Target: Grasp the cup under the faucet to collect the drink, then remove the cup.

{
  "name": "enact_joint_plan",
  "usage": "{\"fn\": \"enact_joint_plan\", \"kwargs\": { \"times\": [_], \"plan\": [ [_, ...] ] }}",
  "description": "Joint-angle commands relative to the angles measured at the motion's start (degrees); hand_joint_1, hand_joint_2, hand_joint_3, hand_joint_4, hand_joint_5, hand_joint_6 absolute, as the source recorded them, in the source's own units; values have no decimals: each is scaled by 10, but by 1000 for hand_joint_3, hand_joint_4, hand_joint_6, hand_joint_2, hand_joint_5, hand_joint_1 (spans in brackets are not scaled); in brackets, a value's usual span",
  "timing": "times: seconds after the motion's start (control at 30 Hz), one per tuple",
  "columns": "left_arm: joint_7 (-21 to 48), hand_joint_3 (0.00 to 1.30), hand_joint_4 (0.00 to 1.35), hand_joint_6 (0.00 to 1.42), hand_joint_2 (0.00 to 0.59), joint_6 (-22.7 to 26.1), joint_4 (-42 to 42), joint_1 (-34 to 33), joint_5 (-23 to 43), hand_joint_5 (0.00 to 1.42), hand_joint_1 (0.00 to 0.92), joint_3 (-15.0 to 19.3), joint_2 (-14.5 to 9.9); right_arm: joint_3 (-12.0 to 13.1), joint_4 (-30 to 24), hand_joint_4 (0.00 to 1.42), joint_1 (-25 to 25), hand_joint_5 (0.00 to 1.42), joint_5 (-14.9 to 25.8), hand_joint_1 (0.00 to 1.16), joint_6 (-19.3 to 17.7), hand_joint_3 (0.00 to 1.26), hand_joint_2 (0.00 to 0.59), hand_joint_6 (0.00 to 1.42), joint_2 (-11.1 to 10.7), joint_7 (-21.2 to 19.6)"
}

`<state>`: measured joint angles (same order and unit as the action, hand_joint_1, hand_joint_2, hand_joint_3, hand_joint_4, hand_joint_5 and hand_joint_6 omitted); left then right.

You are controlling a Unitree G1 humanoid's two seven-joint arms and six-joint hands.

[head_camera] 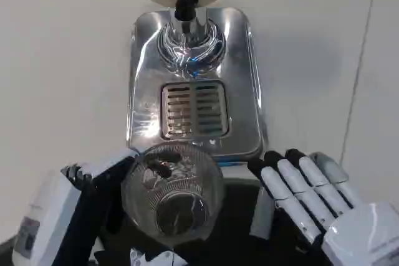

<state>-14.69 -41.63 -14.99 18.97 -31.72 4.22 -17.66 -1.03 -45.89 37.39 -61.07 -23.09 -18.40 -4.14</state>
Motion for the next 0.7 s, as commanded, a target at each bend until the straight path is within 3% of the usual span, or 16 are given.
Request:
{"fn": "enact_joint_plan", "kwargs": {
  "times": [0.03,0.47,0.7],
  "plan": [
    [3,1213,1198,1424,109,-1,-12,3,11,1313,765,4,9,0,2,0,-1,0,8,71,-4,0,584,0,4,-2],
    [6,1213,1198,1424,110,6,-7,-2,5,1312,765,7,23,-10,6,0,-23,0,10,155,15,0,573,0,16,23],
    [-29,1205,1198,1424,110,50,66,-90,-25,1324,765,9,46,3,0,0,-17,0,9,193,30,0,568,0,28,24]
  ]
}}
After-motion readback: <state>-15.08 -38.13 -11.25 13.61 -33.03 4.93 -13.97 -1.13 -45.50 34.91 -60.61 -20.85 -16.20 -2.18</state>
